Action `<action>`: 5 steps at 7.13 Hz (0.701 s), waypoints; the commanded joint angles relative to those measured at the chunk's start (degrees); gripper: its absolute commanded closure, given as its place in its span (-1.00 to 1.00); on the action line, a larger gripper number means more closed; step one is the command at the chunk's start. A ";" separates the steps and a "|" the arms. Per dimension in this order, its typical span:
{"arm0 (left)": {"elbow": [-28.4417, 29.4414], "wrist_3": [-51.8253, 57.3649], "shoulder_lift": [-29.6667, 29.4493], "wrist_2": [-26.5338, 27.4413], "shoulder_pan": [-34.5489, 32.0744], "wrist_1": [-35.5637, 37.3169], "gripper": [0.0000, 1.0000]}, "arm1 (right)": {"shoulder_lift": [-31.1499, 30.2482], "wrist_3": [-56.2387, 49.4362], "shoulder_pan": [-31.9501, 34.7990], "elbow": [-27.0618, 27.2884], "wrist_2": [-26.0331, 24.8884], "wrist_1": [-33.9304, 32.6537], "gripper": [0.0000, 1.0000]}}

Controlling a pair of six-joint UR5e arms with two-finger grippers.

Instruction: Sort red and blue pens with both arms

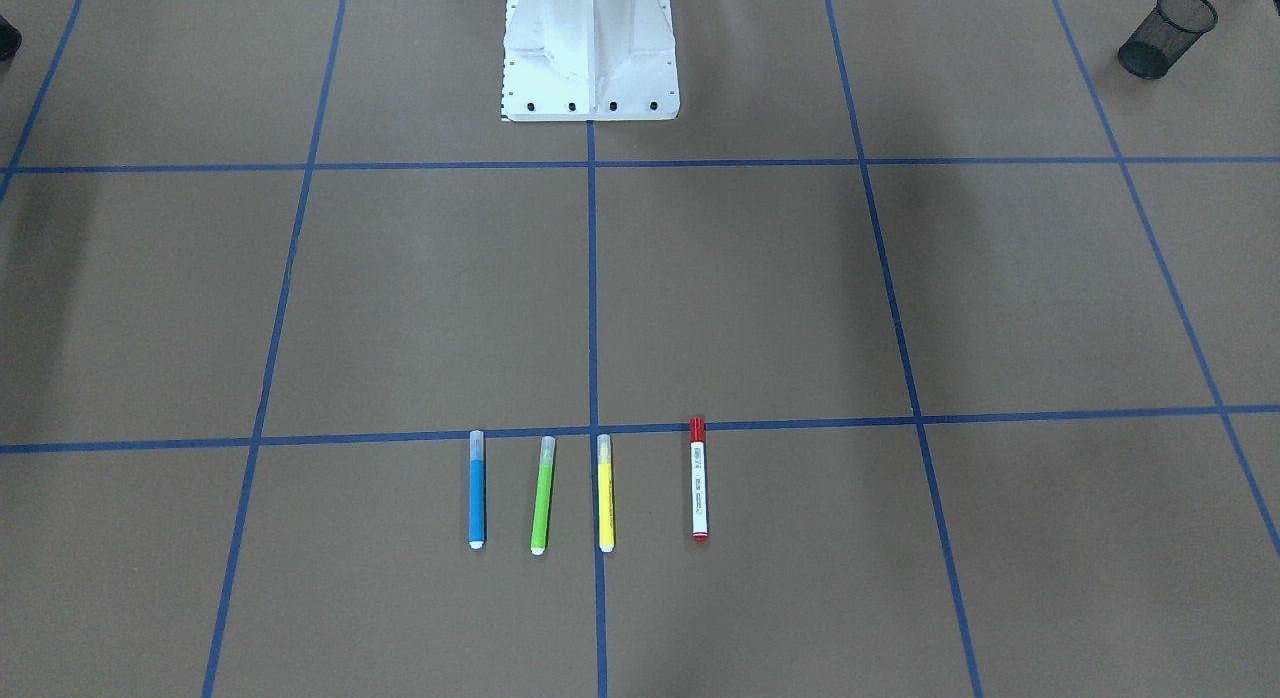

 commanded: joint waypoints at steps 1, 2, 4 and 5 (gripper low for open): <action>-0.04 0.36 0.00 0.00 0.03 0.00 -1.00 | 0.00 0.00 0.00 -0.08 0.02 0.00 -1.00; -0.04 0.45 0.00 0.00 0.03 -0.09 -1.00 | 0.00 0.00 0.00 0.00 0.02 0.00 -1.00; -1.27 0.45 -0.70 -3.31 0.03 -0.09 -1.00 | 0.53 0.09 0.00 0.09 0.11 0.00 -1.00; -1.01 0.19 -2.36 -5.25 1.33 -0.09 -1.00 | 1.31 0.26 -0.17 0.09 0.20 0.00 -1.00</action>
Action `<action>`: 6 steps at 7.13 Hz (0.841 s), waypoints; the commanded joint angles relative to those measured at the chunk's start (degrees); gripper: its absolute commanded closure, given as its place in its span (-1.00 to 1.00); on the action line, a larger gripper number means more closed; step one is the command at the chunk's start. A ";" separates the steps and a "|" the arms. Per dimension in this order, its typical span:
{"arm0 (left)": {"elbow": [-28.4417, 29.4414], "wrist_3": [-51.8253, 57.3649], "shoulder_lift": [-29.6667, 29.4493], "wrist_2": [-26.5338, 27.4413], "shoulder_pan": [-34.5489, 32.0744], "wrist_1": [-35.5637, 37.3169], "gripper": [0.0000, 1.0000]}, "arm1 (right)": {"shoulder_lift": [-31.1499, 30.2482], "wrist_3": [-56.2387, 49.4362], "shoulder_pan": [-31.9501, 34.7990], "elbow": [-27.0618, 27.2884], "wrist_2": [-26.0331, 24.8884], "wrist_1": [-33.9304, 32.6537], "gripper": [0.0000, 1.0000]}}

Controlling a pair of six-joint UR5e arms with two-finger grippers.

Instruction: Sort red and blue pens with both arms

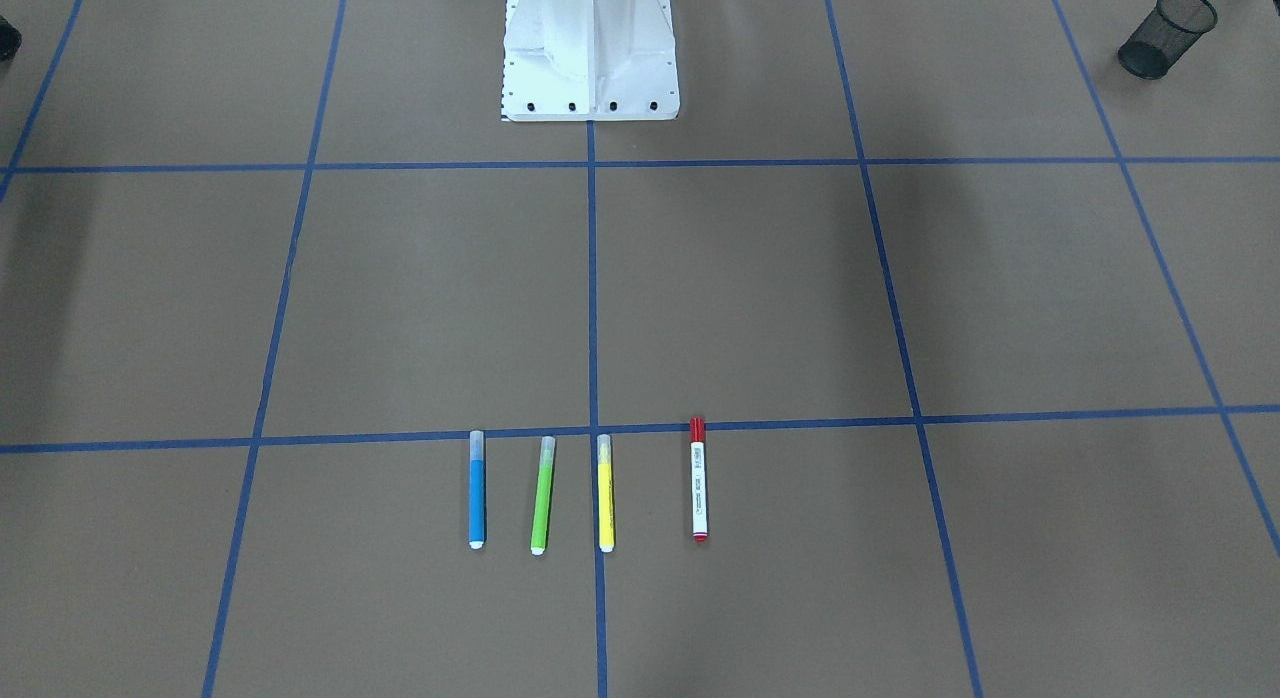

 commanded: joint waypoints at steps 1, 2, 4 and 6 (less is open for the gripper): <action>-0.53 -0.53 -2.81 -2.60 2.46 0.06 -1.00 | 2.50 0.17 -1.34 0.01 0.08 0.00 -1.00; -1.05 -0.53 -3.61 -2.78 3.17 -0.02 -1.00 | 7.04 1.13 -3.53 -0.94 -0.36 -0.35 -1.00; 0.25 -2.53 -11.58 -3.13 5.72 0.77 -1.00 | 10.94 1.57 -6.69 -2.45 -0.72 -0.09 -1.00; 0.87 -4.48 -16.85 -5.05 12.63 1.29 -1.00 | 11.66 0.88 -8.03 -3.23 -1.33 1.04 -1.00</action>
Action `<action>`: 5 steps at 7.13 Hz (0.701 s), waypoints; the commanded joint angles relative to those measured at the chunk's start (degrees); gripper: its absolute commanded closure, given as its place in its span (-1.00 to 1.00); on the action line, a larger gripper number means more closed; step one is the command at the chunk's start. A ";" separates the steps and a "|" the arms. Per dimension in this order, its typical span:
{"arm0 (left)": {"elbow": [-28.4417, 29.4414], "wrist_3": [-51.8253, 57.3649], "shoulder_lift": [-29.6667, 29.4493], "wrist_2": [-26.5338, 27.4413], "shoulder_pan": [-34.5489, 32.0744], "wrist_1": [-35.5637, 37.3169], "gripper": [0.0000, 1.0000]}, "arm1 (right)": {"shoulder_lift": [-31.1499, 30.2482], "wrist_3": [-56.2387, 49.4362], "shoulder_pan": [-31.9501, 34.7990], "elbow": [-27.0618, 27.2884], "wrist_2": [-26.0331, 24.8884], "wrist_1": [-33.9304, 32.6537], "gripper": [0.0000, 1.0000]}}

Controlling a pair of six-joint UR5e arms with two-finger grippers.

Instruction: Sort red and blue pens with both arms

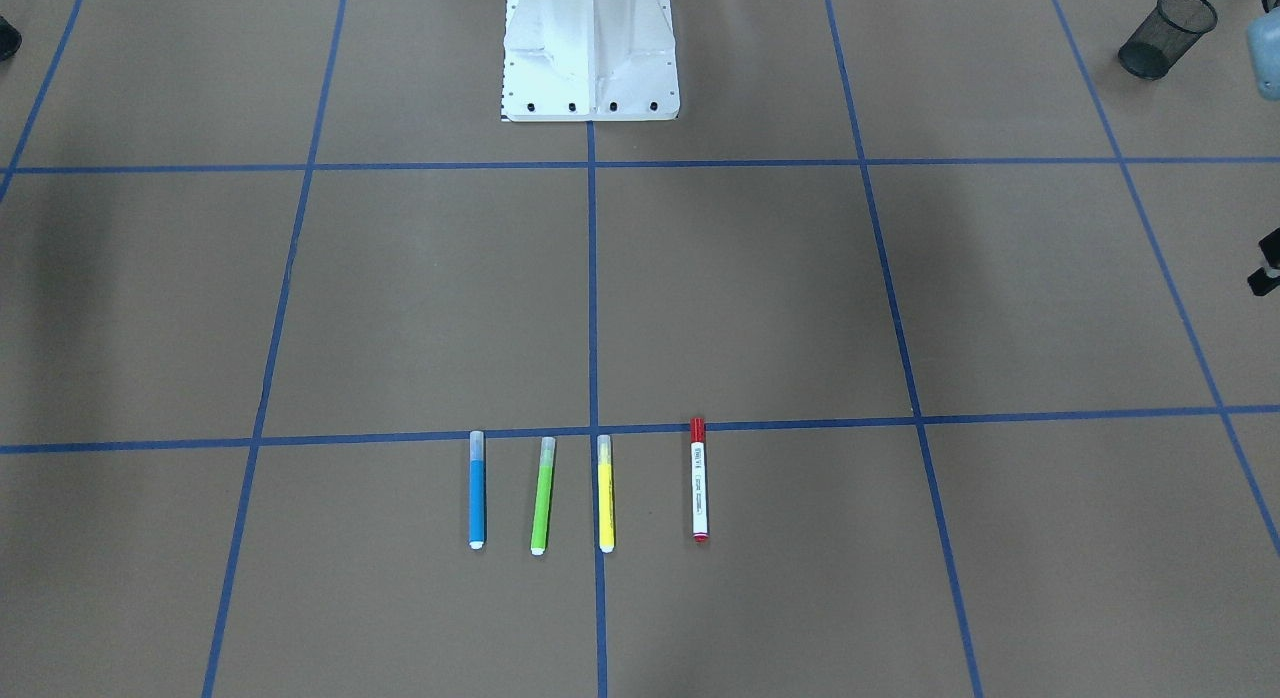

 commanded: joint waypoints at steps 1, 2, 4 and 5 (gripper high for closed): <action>2.92 -1.39 -8.81 -2.76 7.88 2.59 -1.00 | -0.69 0.01 -1.29 -4.53 -0.11 8.76 -1.00; 6.16 -5.74 -15.48 -2.95 11.05 4.79 -1.00 | -1.14 0.45 -1.64 -7.88 -0.11 14.67 -1.00; 10.38 -11.57 -23.32 -2.78 16.50 4.19 -1.00 | 2.17 7.54 -5.49 -8.79 -0.20 15.35 -1.00; 12.67 -15.33 -26.06 -1.39 21.41 4.02 -1.00 | 4.20 11.93 -7.08 -8.80 0.15 14.74 -1.00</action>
